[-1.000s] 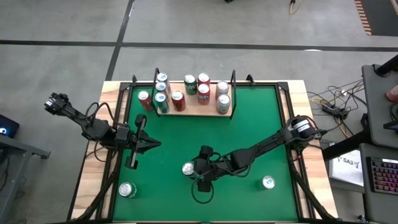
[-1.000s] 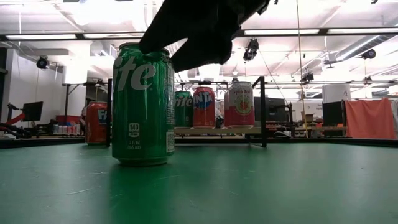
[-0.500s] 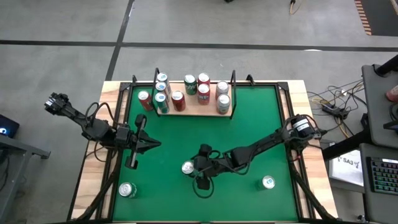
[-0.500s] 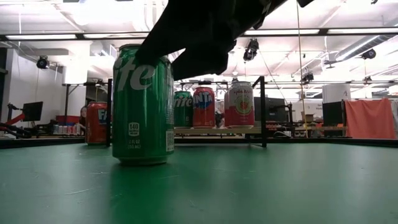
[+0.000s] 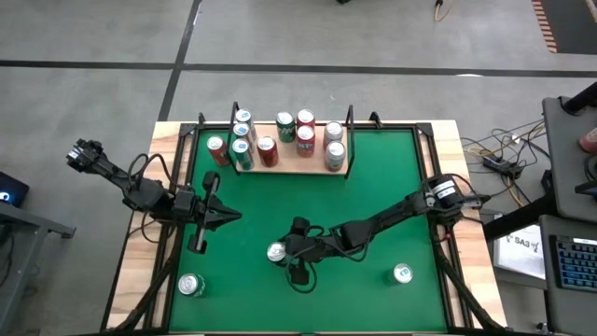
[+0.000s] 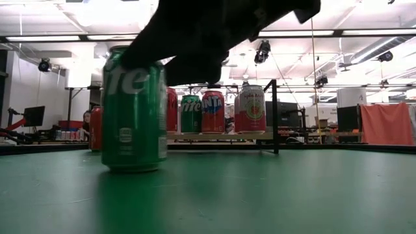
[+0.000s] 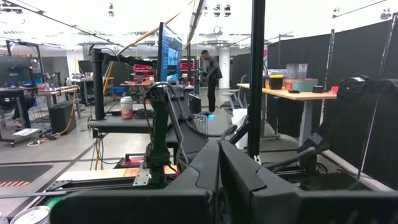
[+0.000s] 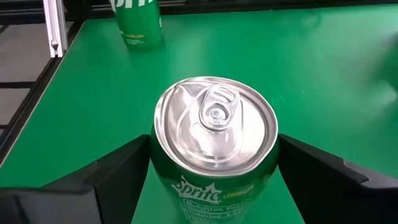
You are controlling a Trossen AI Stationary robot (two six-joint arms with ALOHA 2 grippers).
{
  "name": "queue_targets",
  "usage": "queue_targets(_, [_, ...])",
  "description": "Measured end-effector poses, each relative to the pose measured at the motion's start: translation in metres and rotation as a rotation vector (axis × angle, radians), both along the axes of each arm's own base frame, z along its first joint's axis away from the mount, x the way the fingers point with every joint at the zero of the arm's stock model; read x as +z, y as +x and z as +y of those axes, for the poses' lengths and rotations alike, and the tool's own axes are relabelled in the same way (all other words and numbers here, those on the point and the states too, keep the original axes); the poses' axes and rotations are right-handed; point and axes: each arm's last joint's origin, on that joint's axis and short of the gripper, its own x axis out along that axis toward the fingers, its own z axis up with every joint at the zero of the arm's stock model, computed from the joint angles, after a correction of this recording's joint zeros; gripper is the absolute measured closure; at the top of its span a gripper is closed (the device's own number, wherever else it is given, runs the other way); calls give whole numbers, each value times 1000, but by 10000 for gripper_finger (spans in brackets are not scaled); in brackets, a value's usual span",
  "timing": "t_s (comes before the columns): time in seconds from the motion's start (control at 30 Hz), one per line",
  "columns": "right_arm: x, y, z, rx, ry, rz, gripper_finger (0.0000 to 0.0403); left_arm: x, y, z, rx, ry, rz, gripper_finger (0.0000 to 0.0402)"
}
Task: Pick and place cans onto a shelf
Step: Put the right green soda can on the shelf aligned with the other green soda can
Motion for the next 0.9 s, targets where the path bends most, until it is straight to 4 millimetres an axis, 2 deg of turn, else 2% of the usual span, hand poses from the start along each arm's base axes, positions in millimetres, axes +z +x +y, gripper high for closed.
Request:
queue_targets(0.27, [0,6,0,24,-34,-4,80,-1,0,0,0,4,6,402])
queue_targets(0.43, [4,4,-1,36,-45,-3,124,-3,1,-1,0,12,21,402])
queue_targets(0.57, [11,0,-2,51,-66,6,124,-6,6,-4,0,24,40,402])
queue_targets(0.67, [21,-6,-4,58,-85,19,124,-10,11,-7,1,39,62,402])
queue_targets(0.9, [65,-24,-17,50,-102,4,124,-18,20,-12,5,94,96,402])
